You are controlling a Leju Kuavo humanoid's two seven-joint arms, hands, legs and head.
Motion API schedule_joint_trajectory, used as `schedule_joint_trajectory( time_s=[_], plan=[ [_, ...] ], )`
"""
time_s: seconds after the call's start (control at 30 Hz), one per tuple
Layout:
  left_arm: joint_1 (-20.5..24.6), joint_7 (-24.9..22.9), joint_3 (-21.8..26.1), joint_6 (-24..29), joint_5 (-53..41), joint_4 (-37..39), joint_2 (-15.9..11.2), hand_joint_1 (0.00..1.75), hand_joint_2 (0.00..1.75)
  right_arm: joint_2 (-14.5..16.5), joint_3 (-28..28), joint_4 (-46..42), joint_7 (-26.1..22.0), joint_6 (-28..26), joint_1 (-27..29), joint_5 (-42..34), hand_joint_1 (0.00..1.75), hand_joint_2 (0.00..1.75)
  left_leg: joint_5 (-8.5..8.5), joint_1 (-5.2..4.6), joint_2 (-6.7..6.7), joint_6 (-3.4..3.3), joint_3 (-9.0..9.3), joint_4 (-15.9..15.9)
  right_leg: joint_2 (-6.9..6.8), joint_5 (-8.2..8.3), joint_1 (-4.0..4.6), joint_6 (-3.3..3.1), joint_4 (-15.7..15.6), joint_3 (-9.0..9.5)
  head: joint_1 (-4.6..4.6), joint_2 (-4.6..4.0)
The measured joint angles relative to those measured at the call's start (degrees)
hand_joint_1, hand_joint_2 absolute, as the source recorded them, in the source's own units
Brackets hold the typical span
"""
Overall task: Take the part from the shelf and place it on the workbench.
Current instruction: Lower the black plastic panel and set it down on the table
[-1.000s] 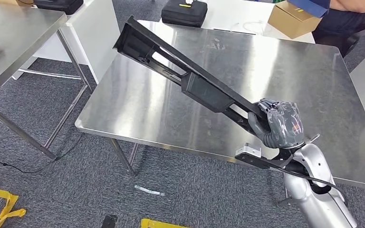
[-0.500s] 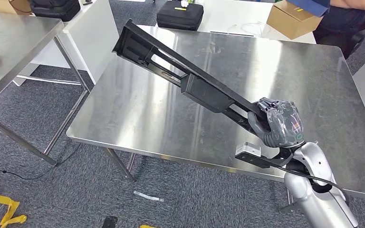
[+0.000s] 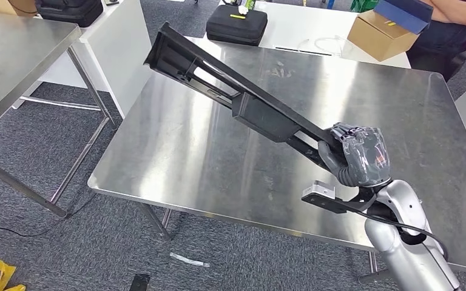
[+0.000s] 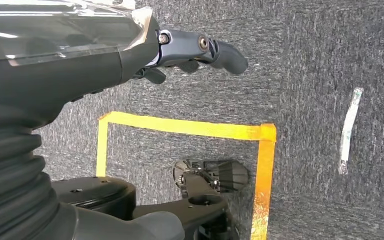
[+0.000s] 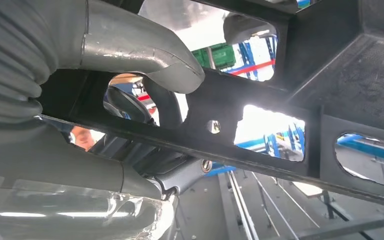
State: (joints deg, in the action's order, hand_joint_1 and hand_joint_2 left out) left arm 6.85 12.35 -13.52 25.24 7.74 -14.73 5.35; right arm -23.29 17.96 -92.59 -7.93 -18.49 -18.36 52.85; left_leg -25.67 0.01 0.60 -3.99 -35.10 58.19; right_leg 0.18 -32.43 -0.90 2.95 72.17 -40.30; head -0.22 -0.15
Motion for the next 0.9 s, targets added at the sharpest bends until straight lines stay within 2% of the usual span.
schedule_joint_trajectory(
  time_s=[0.03, 0.07, 0.13, 0.17, 0.2, 0.23, 0.27, 0.37, 0.4, 0.43, 0.5, 0.53, 0.57, 0.6, 0.67, 0.7, 0.77, 0.9],
  plan=[
    [0.0, 0.0, 0.0, 0.0, 0.0, 0.0, 0.0, 0.00, 1.75, -0.1, 0.0, 0.0, 0.0, 0.0, 0.3, 0.0, 1.69, 1.75, -0.33, -0.01, 0.07, -0.01, 0.34, 0.0, -0.01, 0.28, -0.04, 0.25, 1.5, -1.48, 0.00, 0.00],
    [0.0, -0.1, 0.0, 0.0, 0.0, 0.0, 0.0, 0.00, 1.75, -0.2, 0.0, 0.1, 0.0, 0.0, 0.5, 0.0, 1.69, 1.75, -0.68, 0.01, 0.15, 0.03, 0.78, 0.0, -0.02, 1.45, -0.11, 0.68, 0.8, -1.83, 0.02, 0.00],
    [-0.1, -0.1, 0.0, 0.0, -0.1, 0.0, 0.1, 0.00, 1.75, -0.3, 0.0, 0.1, 0.0, 0.0, 0.7, 0.0, 1.69, 1.75, -1.51, 0.06, 0.31, 0.37, 1.84, 0.0, -0.12, 5.57, -0.30, 1.69, -6.1, 0.34, 0.08, 0.00],
    [0.0, -0.1, 0.0, 0.0, -0.2, 0.0, 0.1, 0.00, 1.75, -0.4, 0.0, 0.1, 0.0, -0.1, 0.7, 0.0, 1.69, 1.75, -2.02, -0.07, 0.37, 0.65, 2.28, 0.1, -0.17, 7.30, -0.25, 1.84, -9.9, 1.91, 0.13, 0.00],
    [0.0, -0.2, 0.0, 0.0, -0.2, 0.0, 0.1, 0.00, 1.75, -0.4, 0.0, 0.1, 0.0, -0.1, 0.7, 0.0, 1.69, 1.75, -2.45, -0.20, 0.40, 0.94, 2.59, 0.1, -0.21, 8.39, -0.16, 1.68, -12.6, 3.12, 0.17, 0.00],
    [0.0, -0.2, -0.1, -0.1, -0.3, 0.0, 0.1, 0.00, 1.75, -0.4, 0.0, 0.1, 0.0, -0.1, 0.7, 0.0, 1.69, 1.75, -2.79, -0.33, 0.42, 1.23, 2.76, 0.1, -0.23, 8.76, -0.05, 1.29, -14.0, 3.79, 0.13, 0.00],
    [0.0, -0.3, -0.1, -0.1, -0.3, 0.0, 0.1, 0.00, 1.75, -0.4, 0.0, 0.1, 0.0, -0.1, 0.7, 0.0, 1.69, 1.75, -3.06, -0.41, 0.42, 1.48, 2.92, 0.1, -0.18, 8.63, 0.12, 0.76, -14.2, 4.03, 0.08, 0.00],
    [0.2, -0.4, -0.1, -0.1, -0.4, 0.0, 0.1, 0.00, 1.75, -0.4, 0.0, 0.3, 0.2, -0.2, 0.3, -0.2, 1.69, 1.75, -4.17, -0.06, 0.23, 2.36, 2.75, 1.2, -0.06, 8.15, -0.26, -0.59, -14.4, 4.72, -0.09, 0.00],
    [0.2, -0.4, -0.2, -0.1, -0.5, 0.0, 0.1, 0.00, 1.75, -0.4, -0.1, 0.4, 0.2, -0.2, 0.0, -0.4, 1.69, 1.75, -5.20, 0.04, 0.12, 2.68, 1.67, 3.4, -0.04, 7.92, -0.42, -1.05, -14.4, 5.12, -0.14, 0.00],
    [0.3, -0.5, -0.2, -0.1, -0.5, -0.1, 0.1, 0.00, 1.75, -0.4, -0.1, 0.8, 0.3, -0.2, -0.5, -0.8, 1.69, 1.75, -6.46, 0.12, 0.02, 2.92, -0.17, 6.8, -0.05, 7.67, -0.43, -1.46, -14.5, 5.46, -0.19, 0.00],
    [0.3, -0.7, -0.3, -0.1, -0.6, 0.0, 0.2, 0.00, 1.75, -0.3, -0.2, 2.3, 0.3, -0.3, -1.9, -1.6, 1.69, 1.75, -8.55, 0.19, -0.10, 3.20, -5.03, 14.4, -0.05, 7.18, -0.31, -2.03, -14.5, 5.99, -0.21, 0.00],
    [0.2, -0.9, -0.4, -0.1, -0.6, 0.0, 0.1, 0.00, 1.75, -0.3, -0.3, 3.5, 0.2, -0.3, -2.7, -1.8, 1.69, 1.75, -8.40, 0.20, -0.11, 3.21, -6.82, 16.4, -0.03, 6.95, -0.26, -2.16, -14.5, 6.26, -0.22, 0.00],
    [0.2, -1.1, -0.5, -0.1, -0.7, 0.0, 0.1, 0.00, 1.75, -0.3, -0.3, 4.9, 0.2, -0.3, -3.7, -1.6, 1.69, 1.75, -7.21, 0.20, -0.12, 3.14, -7.63, 16.3, -0.01, 6.71, -0.22, -2.20, -14.5, 6.57, -0.21, 0.00],
    [0.3, -1.3, -0.7, -0.2, -0.8, -0.1, 0.1, 0.00, 1.75, -0.3, -0.3, 6.8, 0.3, -0.3, -5.0, -1.1, 1.69, 1.75, -4.98, 0.19, -0.13, 2.95, -7.22, 13.9, 0.06, 6.45, -0.21, -2.13, -14.4, 6.95, -0.22, 0.00],
    [0.4, -1.5, -1.0, -0.2, -1.0, -0.1, 0.0, 0.00, 1.75, -0.3, 0.0, 11.1, 0.5, -0.3, -8.4, 0.2, 1.69, 1.75, -0.27, 0.09, -0.19, 2.36, -4.49, 6.3, 0.25, 5.98, -0.05, -1.82, -14.4, 7.55, -0.22, 0.00],
    [0.6, -1.5, -1.2, -0.2, -1.0, -0.1, 0.0, 0.00, 1.75, -0.3, 0.2, 13.7, 0.6, -0.3, -10.5, 0.6, 1.69, 1.75, 1.08, 0.03, -0.23, 2.11, -3.17, 3.2, 0.39, 5.77, 0.13, -1.56, -14.4, 7.67, -0.20, 0.00],
    [0.9, -1.6, -1.5, -0.2, -1.1, -0.1, 0.1, 0.00, 1.75, -0.4, 0.6, 18.6, 0.5, -0.4, -14.1, 0.8, 1.69, 1.75, 1.64, -0.06, -0.19, 1.98, -2.04, 0.8, 0.49, 5.48, 0.61, -1.23, -14.2, 7.60, -0.12, 0.00],
    [1.0, -1.6, -1.7, -0.2, -1.1, -0.1, 0.2, 0.00, 1.75, -0.5, 1.2, 24.5, 0.3, -0.6, -17.9, 0.9, 1.69, 1.75, 1.70, -0.54, 0.26, 1.89, -2.08, 0.6, 0.11, 5.41, 0.57, -1.15, -14.5, 7.69, -0.09, 0.00]
  ],
)
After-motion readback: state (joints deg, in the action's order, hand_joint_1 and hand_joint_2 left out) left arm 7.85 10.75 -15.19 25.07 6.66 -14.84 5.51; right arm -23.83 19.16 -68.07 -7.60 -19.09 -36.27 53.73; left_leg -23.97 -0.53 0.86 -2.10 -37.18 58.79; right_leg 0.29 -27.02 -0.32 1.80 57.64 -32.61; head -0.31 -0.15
